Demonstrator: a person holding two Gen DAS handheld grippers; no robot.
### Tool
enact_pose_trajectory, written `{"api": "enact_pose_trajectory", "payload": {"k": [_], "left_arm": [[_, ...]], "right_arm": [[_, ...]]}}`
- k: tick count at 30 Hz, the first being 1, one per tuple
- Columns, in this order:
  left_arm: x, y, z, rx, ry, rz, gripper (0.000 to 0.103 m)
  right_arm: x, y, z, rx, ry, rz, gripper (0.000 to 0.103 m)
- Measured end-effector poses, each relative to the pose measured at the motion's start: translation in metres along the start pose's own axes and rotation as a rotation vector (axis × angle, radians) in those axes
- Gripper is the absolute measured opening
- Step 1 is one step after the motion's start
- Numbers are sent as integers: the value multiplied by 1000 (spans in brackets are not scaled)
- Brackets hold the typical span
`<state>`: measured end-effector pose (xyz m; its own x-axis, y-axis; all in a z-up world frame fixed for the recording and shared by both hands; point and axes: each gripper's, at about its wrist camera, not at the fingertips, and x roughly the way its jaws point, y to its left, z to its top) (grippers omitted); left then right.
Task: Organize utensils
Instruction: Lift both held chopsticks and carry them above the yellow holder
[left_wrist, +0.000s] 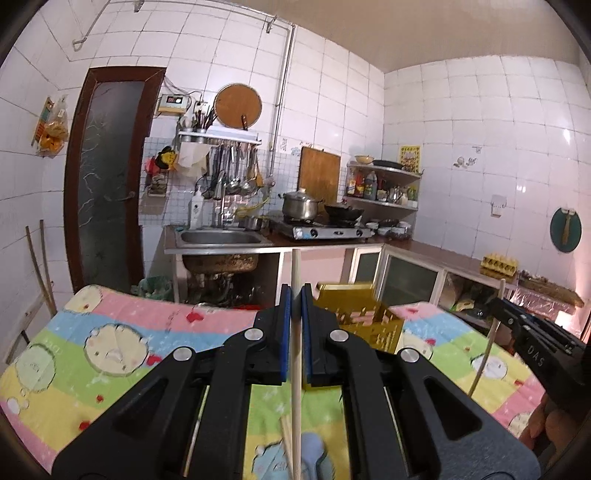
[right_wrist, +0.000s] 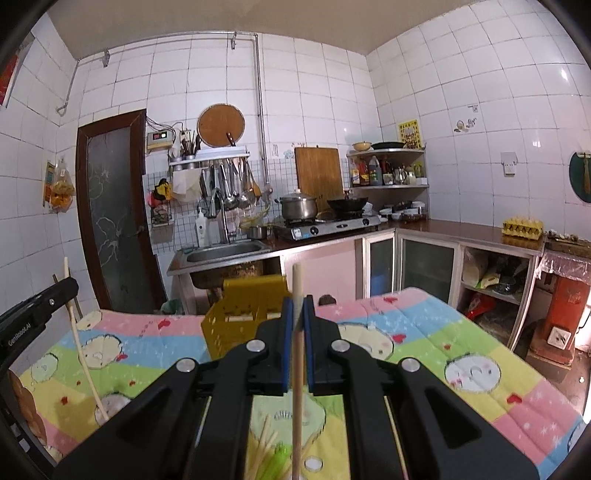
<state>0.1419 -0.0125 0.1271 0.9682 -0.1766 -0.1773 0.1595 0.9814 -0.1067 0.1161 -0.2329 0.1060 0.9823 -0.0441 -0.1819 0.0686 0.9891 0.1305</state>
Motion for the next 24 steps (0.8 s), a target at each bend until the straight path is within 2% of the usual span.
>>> {"api": "enact_pose_trajectory", "payload": {"k": [8, 15, 19, 24], "left_arm": [[38, -24, 58, 6, -109, -27, 4], [101, -42, 99, 9, -162, -26, 4], [142, -48, 104, 10, -174, -23, 4], [188, -48, 88, 13, -127, -13, 4]], "right_arm": [[50, 3, 57, -5, -68, 14, 6], [103, 6, 106, -2, -128, 32, 6], [137, 7, 122, 10, -149, 50, 6], [176, 12, 109, -10, -128, 67, 6]]}}
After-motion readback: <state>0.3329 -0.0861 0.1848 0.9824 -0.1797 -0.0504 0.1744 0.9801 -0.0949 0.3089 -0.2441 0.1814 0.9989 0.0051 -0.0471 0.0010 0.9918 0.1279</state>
